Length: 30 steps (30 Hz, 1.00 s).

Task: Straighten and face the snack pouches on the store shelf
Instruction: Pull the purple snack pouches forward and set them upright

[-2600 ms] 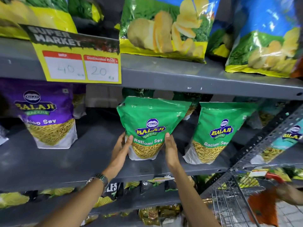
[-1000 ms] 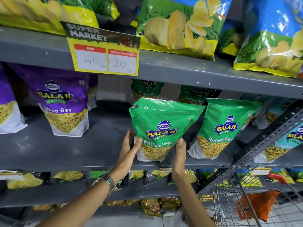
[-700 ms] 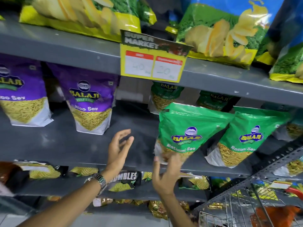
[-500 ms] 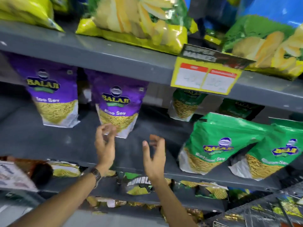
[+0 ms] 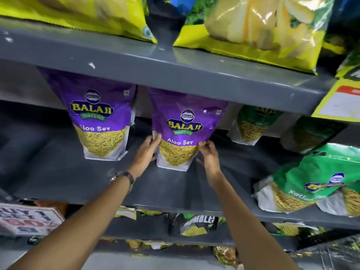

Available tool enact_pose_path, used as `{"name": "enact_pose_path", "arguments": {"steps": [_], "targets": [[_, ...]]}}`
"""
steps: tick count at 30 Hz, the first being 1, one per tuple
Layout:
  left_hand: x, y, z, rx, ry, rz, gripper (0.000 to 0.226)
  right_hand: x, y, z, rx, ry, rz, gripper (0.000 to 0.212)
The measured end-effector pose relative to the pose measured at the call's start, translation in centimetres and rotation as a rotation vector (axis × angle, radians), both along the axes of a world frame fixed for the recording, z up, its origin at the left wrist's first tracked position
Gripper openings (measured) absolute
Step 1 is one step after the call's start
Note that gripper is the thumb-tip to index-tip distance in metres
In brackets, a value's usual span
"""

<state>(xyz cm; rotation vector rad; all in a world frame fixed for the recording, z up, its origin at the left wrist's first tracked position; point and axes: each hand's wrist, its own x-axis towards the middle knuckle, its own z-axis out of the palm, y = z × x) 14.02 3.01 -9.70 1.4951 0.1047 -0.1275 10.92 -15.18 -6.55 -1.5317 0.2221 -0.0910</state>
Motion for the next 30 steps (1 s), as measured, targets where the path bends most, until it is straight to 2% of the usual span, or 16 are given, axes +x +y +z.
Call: {"name": "enact_pose_path", "arguments": {"steps": [1, 3, 6, 8, 12, 16, 21, 30], "targets": [[-0.1, 0.0, 0.0, 0.007, -0.014, -0.008, 0.037, -0.1, 0.1, 0.0, -0.011, -0.001, -0.012, 0.009], [-0.3, 0.2, -0.2, 0.011, -0.021, 0.0, 0.044, -0.4, 0.3, 0.0, -0.018, -0.008, -0.025, 0.005], [-1.6, 0.5, -0.1, 0.014, -0.024, 0.006, 0.051, -1.5, 0.5, 0.3, -0.036, -0.028, -0.021, 0.012], [-2.6, 0.6, -0.2, 0.015, -0.023, 0.017, 0.046, -2.5, 0.5, 0.3, -0.038, -0.038, -0.008, 0.013], [-4.5, 0.6, -0.4, 0.004, -0.021, 0.02, 0.022, -4.9, 0.2, 0.1, -0.008, -0.061, 0.011, 0.003], [-6.6, 0.7, -0.2, -0.014, -0.008, 0.001, 0.033, -6.8, 0.2, -0.5, -0.017, -0.08, -0.014, 0.004], [-8.1, 0.8, -0.4, -0.043, -0.028, 0.002, 0.019, -8.0, 0.1, -1.2, -0.055, -0.075, -0.018, 0.006], [-9.8, 1.1, -0.2, -0.035, -0.027, -0.002, 0.034, -9.5, -0.1, -1.4, -0.081, -0.088, 0.004, 0.004]]}}
